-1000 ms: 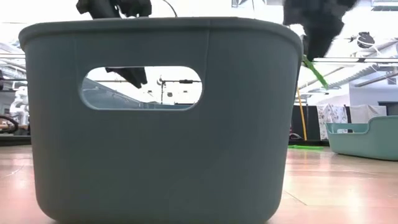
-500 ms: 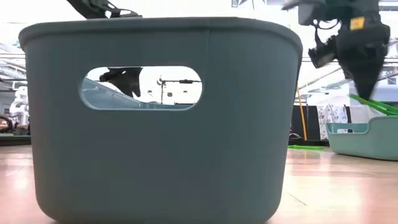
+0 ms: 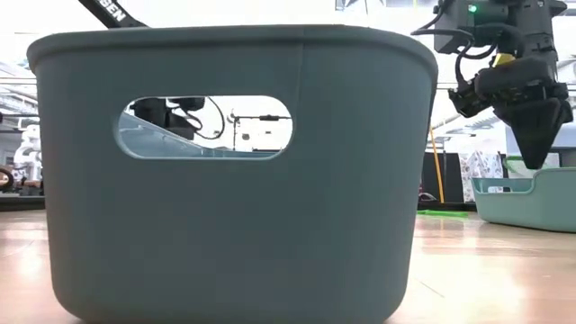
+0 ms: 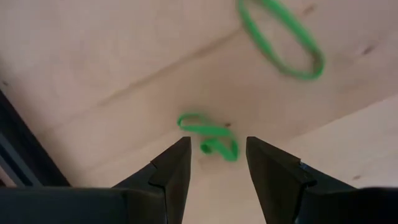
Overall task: Sort rubber bands into baskets
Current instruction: Put the green rubber band into the green bin
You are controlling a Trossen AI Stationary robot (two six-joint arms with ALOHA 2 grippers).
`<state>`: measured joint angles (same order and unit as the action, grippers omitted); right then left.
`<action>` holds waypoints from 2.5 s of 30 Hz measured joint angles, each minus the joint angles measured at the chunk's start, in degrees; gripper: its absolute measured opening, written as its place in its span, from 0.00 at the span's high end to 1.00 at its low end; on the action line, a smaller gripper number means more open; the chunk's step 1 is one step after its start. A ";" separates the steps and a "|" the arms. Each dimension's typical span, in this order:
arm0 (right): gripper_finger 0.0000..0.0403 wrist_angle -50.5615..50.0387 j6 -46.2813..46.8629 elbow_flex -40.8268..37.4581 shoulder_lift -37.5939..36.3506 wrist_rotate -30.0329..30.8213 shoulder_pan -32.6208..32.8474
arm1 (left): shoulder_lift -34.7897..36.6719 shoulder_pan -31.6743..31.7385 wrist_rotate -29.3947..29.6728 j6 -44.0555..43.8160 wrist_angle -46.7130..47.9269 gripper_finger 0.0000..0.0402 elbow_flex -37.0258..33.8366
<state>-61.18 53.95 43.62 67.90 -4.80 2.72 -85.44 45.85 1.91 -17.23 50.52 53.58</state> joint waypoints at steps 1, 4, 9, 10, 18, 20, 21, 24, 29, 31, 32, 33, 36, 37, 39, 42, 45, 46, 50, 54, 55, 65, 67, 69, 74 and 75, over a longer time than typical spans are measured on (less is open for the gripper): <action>0.90 -0.15 0.02 0.00 0.00 0.06 0.00 | -0.35 -0.23 -0.04 -0.02 0.00 0.60 -0.47; 0.83 -0.85 0.02 0.00 0.00 0.23 0.00 | -0.99 -0.87 0.51 -0.02 -0.08 0.60 -1.88; 0.72 -1.23 -3.01 0.00 0.02 0.28 0.00 | -1.19 -1.37 1.40 -0.43 -2.59 0.60 -4.74; 0.70 -1.25 -3.48 0.00 0.02 0.19 0.00 | -1.21 -1.39 1.40 -0.44 -3.34 0.60 -5.21; 0.62 -1.21 -3.61 0.00 0.02 -1.52 0.00 | -1.19 -1.42 0.93 -1.81 -6.90 0.60 -7.94; 0.62 -1.27 -3.34 0.20 0.02 -3.23 0.00 | -1.38 -1.69 0.65 -1.60 -7.07 0.60 -8.36; 0.62 -1.39 -3.03 0.71 0.06 -4.04 0.00 | -1.56 -1.78 0.63 -1.49 -7.30 0.60 -8.58; 0.62 -1.27 -1.37 3.30 0.07 -4.33 0.00 | -1.72 -1.85 0.50 -1.54 -8.57 0.60 -9.41; 0.61 -1.17 -2.24 9.47 0.07 -1.74 0.00 | -2.77 -2.13 -1.40 -1.78 -10.39 0.60 -9.68; 0.61 -1.16 -3.33 11.94 0.07 0.42 0.00 | -3.35 -2.37 -2.40 -1.73 -10.37 0.60 -9.67; 0.61 -1.16 -4.00 13.20 0.07 1.53 0.00 | -3.57 -2.49 -2.58 -1.70 -10.29 0.60 -9.66; 0.61 -1.13 -4.71 14.41 0.04 2.56 0.00 | -3.81 -2.67 -2.68 -1.54 -10.24 0.62 -9.56; 0.61 -1.16 -6.17 17.79 0.04 5.26 0.00 | -4.05 -3.42 -2.64 -0.51 -10.26 0.70 -9.51; 0.61 -1.14 -6.68 18.85 0.04 6.06 0.00 | -4.08 -3.75 -2.66 -0.28 -10.31 0.74 -9.51; 0.61 -1.14 -7.74 20.85 0.04 7.67 0.00 | -4.08 -4.36 -2.68 0.21 -10.44 0.84 -9.51; 0.61 -0.99 -9.71 23.34 0.03 9.91 0.00 | -3.94 -5.13 -2.89 1.45 -10.80 0.97 -9.53; 0.61 0.17 -10.90 24.77 0.02 11.35 0.00 | -3.82 -5.88 -2.43 1.56 -10.83 0.98 -9.36; 0.61 0.46 -11.23 25.16 0.02 11.39 0.00 | -3.73 -6.21 -2.30 1.60 -10.78 0.98 -9.26; 0.61 2.35 -11.80 25.55 0.02 11.09 0.00 | -1.52 -8.00 -3.51 1.57 -10.58 0.99 -8.23; 0.61 4.71 -12.43 25.55 0.02 10.86 0.00 | 3.20 -10.00 -8.83 2.37 -10.85 0.99 -6.89; 0.61 6.02 -13.20 25.53 0.02 10.89 0.00 | 4.70 -10.69 -11.50 2.98 -11.30 0.99 -6.44; 0.61 36.98 -31.27 23.94 1.38 11.26 -0.04 | 19.39 -19.33 -36.85 -5.04 -30.78 1.00 -5.66; 0.61 43.55 -35.48 23.91 2.88 11.23 -0.04 | 20.75 -21.55 -36.85 -8.09 -35.99 1.00 -5.66; 0.61 49.86 -39.16 23.91 4.66 11.13 -0.04 | 21.04 -23.81 -36.80 -11.40 -41.51 1.00 -5.66; 0.61 61.49 -43.46 23.92 10.86 10.71 -0.04 | 20.51 -29.18 -35.48 -15.32 -51.96 1.00 -5.66; 0.61 62.40 -43.69 23.96 12.03 10.62 -0.04 | 20.34 -29.81 -34.91 -15.42 -53.11 1.00 -5.62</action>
<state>1.21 10.27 67.58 79.93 5.82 2.68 -65.10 16.04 -33.00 -32.66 -2.59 47.97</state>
